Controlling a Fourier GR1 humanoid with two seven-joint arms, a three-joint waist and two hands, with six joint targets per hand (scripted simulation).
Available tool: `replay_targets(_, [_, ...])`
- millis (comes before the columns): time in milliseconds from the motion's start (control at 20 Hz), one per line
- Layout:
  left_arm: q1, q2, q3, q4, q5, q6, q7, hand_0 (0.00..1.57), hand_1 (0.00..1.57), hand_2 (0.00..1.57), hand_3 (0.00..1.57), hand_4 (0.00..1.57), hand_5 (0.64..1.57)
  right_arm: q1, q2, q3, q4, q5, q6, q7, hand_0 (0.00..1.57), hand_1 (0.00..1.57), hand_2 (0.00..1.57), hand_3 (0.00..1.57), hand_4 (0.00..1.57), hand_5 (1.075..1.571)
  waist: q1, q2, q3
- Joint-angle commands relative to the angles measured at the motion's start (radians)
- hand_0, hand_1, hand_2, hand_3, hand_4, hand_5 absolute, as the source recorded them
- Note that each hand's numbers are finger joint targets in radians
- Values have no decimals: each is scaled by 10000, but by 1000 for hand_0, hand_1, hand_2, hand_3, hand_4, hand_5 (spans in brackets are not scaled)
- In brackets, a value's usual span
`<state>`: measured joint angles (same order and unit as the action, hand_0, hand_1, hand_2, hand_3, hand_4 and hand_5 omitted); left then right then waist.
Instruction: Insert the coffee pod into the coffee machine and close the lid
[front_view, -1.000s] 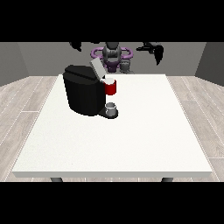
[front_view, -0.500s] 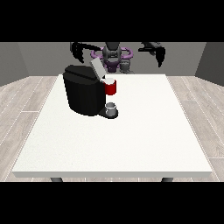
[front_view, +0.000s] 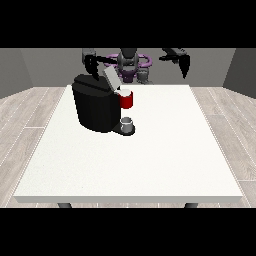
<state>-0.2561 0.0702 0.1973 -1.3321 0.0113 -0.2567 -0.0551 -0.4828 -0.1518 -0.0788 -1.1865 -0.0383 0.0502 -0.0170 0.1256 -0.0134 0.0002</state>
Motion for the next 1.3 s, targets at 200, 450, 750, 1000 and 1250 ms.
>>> replay_targets(200, [132, -46, -161, -302, 58, 552, -194, 0, 0, 0, 0, 0, 1571, -587, 265, 399, 611, 558, 67, -520, 0, 0, 0, 0, 0, 1571, -246, 474, -2])
replay_targets(450, [211, 655, 73, -323, 392, -63, -436, 0, 0, 0, 0, 0, 1571, -1428, -426, -368, 1193, 160, 519, -499, 0, 0, 0, 0, 40, 1571, 3, 830, -1])
replay_targets(750, [24, 326, -342, -480, 278, 258, -345, 0, 0, 0, 0, 0, 1571, -1623, 272, 131, 1563, 751, -69, -794, 0, 0, 0, 0, 0, 1571, 207, 1038, -2])
replay_targets(1000, [-74, 308, -292, -407, 157, 770, 45, 0, 0, 0, 0, 0, 1571, -2004, 557, 237, 1619, 830, -324, -310, 0, 0, 0, 0, 0, 1571, 99, 730, -2])
replay_targets(1250, [170, 618, -99, 9, 252, 637, -565, 0, 0, 0, 0, 158, 1571, -2114, 303, 262, 1623, 828, 316, -651, 0, 0, 0, 0, 114, 1571, -159, 764, -2])
